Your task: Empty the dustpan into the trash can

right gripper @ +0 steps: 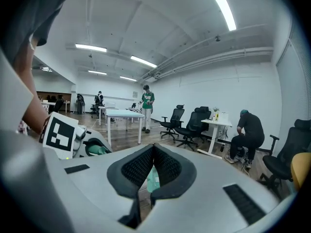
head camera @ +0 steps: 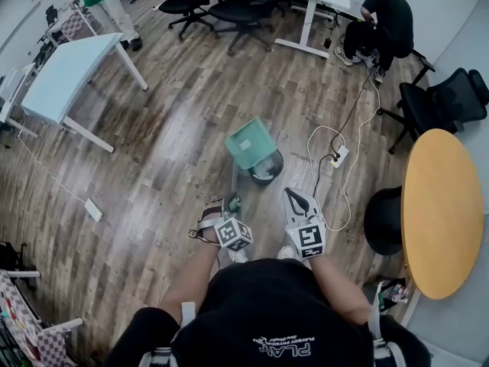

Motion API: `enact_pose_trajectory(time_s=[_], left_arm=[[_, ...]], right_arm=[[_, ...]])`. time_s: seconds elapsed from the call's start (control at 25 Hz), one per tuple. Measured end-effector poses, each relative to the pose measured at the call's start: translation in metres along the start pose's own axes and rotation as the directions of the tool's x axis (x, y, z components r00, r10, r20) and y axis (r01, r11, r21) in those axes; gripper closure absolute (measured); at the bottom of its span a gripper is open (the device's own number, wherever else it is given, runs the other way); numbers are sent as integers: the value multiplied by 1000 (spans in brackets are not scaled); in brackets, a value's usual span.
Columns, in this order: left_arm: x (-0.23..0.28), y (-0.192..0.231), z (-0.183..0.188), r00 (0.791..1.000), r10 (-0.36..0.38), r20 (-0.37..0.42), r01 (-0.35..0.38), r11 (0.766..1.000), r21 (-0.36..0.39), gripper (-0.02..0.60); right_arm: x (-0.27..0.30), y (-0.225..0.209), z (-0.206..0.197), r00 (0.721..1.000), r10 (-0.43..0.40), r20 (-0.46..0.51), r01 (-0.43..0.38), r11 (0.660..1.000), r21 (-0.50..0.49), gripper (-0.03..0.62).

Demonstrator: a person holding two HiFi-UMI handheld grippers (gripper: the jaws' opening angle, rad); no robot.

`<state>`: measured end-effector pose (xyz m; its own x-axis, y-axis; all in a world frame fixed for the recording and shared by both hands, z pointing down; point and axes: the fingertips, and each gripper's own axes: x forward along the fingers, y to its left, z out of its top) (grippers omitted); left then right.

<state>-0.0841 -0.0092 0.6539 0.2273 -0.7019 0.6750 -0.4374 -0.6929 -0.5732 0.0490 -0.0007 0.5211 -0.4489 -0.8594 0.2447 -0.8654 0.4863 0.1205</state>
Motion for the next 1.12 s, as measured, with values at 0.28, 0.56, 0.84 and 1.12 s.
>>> enact_pose_trajectory(time_s=[0.28,0.56,0.84,1.12], left_arm=[[3,57,-52,999,50,-14,-51,916,-398,483],[0,96,-103,998,57,-36,-67,757,-650,483],[-2,116,-134,997,63,-50,-79,679,-730,483],[19,136,-147,991,18,-131,-115,599,-793,483]], right_arm=[[22,23,12,1000,-1,1,1,1000,-16,571],[44,55,19,1000,17,-9,-18,999,-36,571],[60,75,19,999,19,-32,-21,998,-52,571],[85,45,13,998,4,-56,-7,999,-49,571]])
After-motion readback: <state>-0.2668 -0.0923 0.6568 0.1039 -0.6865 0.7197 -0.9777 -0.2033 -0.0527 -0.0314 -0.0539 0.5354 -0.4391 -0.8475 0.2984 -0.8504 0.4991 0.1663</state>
